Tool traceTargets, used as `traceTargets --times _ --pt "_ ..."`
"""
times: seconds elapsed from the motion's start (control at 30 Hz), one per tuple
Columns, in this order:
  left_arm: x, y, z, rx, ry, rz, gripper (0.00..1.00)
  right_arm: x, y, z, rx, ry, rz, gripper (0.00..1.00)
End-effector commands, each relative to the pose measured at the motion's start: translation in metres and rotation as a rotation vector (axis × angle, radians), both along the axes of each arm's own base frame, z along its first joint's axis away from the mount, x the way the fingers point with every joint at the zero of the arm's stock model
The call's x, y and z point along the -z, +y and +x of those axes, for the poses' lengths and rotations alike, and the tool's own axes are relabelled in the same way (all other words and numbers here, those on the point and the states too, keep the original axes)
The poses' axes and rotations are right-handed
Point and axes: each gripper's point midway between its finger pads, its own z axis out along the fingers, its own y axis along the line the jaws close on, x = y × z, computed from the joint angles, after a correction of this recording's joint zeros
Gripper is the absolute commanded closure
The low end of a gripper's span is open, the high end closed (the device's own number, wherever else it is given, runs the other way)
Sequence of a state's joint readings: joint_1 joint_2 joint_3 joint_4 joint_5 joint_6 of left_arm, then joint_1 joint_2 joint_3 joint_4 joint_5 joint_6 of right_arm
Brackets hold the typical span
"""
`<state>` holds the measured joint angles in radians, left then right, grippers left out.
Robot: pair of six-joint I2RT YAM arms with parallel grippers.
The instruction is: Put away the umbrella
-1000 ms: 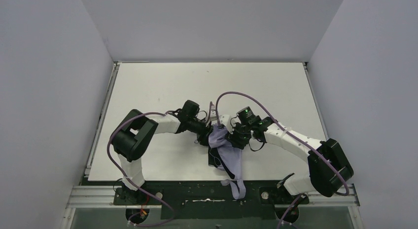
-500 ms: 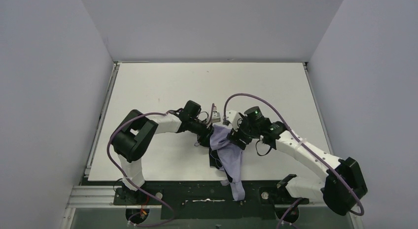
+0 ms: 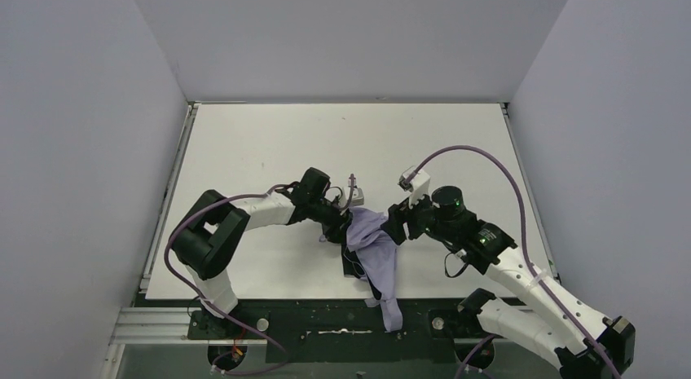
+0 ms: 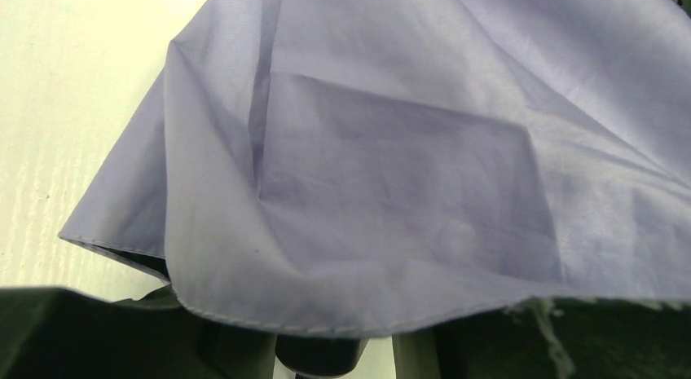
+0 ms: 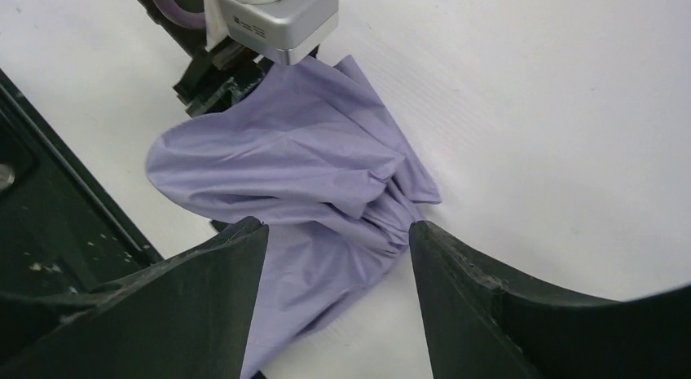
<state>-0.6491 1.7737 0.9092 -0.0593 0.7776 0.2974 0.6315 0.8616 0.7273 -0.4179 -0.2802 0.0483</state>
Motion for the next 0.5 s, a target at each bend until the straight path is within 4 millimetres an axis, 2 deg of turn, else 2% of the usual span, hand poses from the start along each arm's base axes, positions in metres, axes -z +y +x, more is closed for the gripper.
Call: traceTargets --times 0.0,0.1,0.17,0.3,0.47 --pt "-0.006 0.005 0.02 -0.058 -0.113 0.033 1.0 -0.028 0.027 0.009 0.183 0.044 0.29 0.35" --pt "-0.007 0.007 0.023 -0.072 -0.133 0.039 1.0 -0.03 0.02 0.02 0.407 0.089 0.334 0.35" --pt "-0.006 0.008 0.025 -0.082 -0.143 0.048 1.0 -0.031 0.028 0.014 0.453 0.109 0.353 0.36" --pt "-0.006 0.008 0.028 -0.097 -0.151 0.058 1.0 -0.034 0.05 -0.002 0.489 0.078 0.385 0.37" --pt "-0.003 0.007 0.026 -0.088 -0.148 0.07 1.0 -0.019 0.074 -0.011 0.487 0.086 0.36 0.38"
